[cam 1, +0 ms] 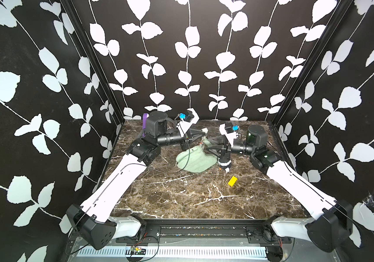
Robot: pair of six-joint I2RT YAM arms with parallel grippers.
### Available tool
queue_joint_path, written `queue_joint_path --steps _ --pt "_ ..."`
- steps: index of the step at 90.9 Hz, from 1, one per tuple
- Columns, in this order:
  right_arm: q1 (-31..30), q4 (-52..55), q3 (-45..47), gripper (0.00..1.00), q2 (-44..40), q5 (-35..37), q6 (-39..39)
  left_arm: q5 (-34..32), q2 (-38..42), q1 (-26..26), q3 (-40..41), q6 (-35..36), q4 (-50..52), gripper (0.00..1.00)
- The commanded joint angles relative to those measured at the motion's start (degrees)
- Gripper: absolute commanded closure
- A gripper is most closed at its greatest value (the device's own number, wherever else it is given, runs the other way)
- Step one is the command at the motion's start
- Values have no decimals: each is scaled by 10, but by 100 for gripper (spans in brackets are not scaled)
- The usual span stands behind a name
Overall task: Remove the decoration from the bag
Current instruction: Adjust the bag.
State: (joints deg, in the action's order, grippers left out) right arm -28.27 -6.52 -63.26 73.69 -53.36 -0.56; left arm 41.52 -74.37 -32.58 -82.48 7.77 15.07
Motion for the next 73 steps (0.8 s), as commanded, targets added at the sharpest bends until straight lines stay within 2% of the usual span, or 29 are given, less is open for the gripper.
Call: queue_joint_path --steps 1,28,41,48,63,73 --pt "-4 -29 -10 44 5 4 3 20 17 1 -14 -12 -36 100" --pt "-11 -46 -9 52 8 -4 -3 20 18 1 -9 -20 -48 100" --pt "-13 -47 -5 68 5 -2 -1 20 19 2 -8 -22 -50 100" --pt "-13 -49 -4 81 4 3 -1 21 20 1 -7 -24 -52 100" --pt "-13 -68 -2 100 8 -5 -15 13 15 1 -14 -35 -49 100" --pt "-13 -91 6 100 10 -26 -30 -23 -15 1 -66 -54 4 100"
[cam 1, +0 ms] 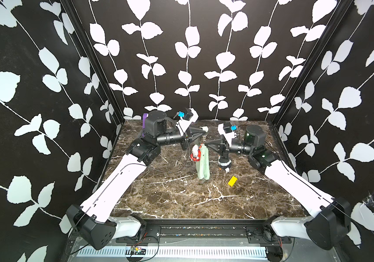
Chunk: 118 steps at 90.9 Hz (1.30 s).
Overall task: Remove the decoration from the bag
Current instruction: Adjust the bag.
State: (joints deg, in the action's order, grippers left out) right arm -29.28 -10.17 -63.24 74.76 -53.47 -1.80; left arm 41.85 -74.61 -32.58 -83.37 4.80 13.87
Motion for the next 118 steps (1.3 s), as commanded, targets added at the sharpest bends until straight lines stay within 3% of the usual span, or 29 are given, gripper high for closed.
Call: queue_joint_path --steps 1,27,33,50,62,81,94,108,118 --pt "-3 -56 7 100 -1 -27 -19 -30 -16 1 -63 -28 22 100" --pt "-3 -110 2 100 12 -61 -67 -13 -129 -7 -149 -137 81 98" --pt "-3 -114 3 100 12 -54 -72 -10 -146 -8 -157 -136 103 89" --pt "-3 -146 17 100 8 -27 -95 -39 -147 -1 -159 -104 135 53" --pt "-3 -170 31 100 7 -17 -104 -46 -136 16 -155 -100 134 44" --pt "-3 -203 47 100 3 -15 -116 -40 -82 41 -101 -89 80 39" --pt "-3 -212 45 100 2 -19 -123 6 -33 59 -25 -72 14 37" --pt "-2 -204 37 100 -2 -30 -124 86 11 65 81 -36 -64 39" --pt "0 -185 24 100 -2 -49 -124 195 26 65 154 -55 -170 40"
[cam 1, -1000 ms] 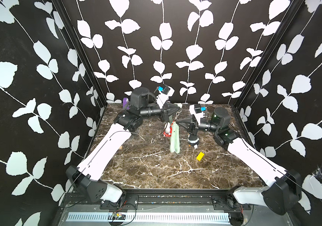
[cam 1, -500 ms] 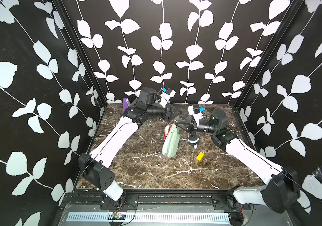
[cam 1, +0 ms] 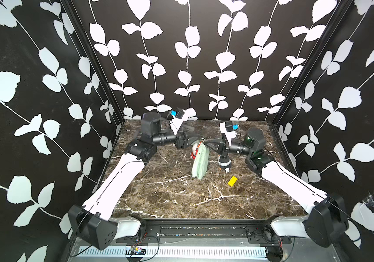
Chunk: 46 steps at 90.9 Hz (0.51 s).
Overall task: Remove the decoration from the bag
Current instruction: Adjust the bag, then remove the decoration item from the bag.
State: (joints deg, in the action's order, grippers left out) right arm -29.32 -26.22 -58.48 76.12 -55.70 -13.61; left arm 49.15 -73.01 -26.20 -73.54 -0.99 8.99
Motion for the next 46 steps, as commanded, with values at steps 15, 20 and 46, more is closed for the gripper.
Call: queue_joint_path --steps 15,20,46 --pt "5 -7 -39 100 -17 -54 -10 181 2 1 59 17 -93 46" --pt "6 -3 -44 100 -19 -61 -11 191 -3 1 58 19 -82 50" --pt "8 6 -54 100 -28 -101 -15 223 -1 0 60 10 -70 49"
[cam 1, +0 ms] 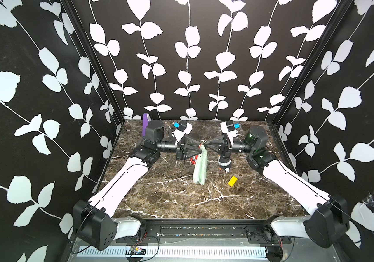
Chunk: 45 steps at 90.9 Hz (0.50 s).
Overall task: Remove the decoration from the bag
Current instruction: Remove the decoration item from the bag.
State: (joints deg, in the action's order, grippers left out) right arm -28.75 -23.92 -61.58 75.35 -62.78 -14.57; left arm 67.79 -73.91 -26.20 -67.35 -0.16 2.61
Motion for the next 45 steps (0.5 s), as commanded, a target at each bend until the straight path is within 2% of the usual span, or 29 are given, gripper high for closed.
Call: queue_joint_path --steps 1,18,45 --pt "3 -17 -23 100 -21 -32 -5 40 8 1 -2 1 -5 49" --pt "5 -5 -36 100 -20 -55 -3 81 4 1 -10 -10 -1 55" --pt "5 22 -52 100 -25 -79 13 92 8 0 -10 4 21 59"
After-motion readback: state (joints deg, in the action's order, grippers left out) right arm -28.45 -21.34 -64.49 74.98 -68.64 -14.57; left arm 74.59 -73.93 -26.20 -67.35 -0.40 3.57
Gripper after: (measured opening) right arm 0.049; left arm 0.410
